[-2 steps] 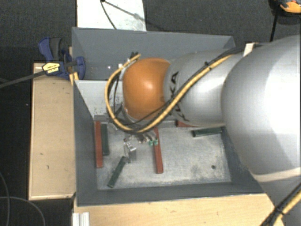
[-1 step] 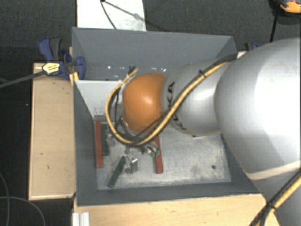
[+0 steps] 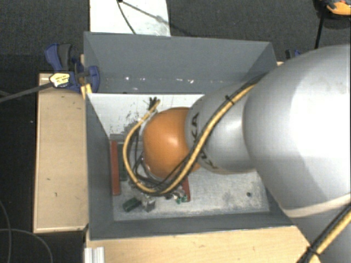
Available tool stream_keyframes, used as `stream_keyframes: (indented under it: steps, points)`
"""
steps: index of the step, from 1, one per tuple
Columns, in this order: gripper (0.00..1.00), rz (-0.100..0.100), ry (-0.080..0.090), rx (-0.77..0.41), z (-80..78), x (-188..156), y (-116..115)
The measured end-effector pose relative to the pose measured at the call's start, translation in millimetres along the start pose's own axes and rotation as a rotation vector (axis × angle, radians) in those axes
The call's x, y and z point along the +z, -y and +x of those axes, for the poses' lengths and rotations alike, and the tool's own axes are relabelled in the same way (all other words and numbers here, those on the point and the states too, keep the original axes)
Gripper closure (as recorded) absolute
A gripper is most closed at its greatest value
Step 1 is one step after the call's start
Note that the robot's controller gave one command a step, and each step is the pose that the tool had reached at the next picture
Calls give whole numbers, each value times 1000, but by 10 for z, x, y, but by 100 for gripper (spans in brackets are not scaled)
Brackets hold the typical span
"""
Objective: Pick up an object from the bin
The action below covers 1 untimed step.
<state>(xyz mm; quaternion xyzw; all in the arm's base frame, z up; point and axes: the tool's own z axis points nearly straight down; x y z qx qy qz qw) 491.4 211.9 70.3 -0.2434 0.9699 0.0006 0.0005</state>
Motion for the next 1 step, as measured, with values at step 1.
stream_keyframes:
  steps: [1]
  points:
    - [100,0,0,0,0,0,0]
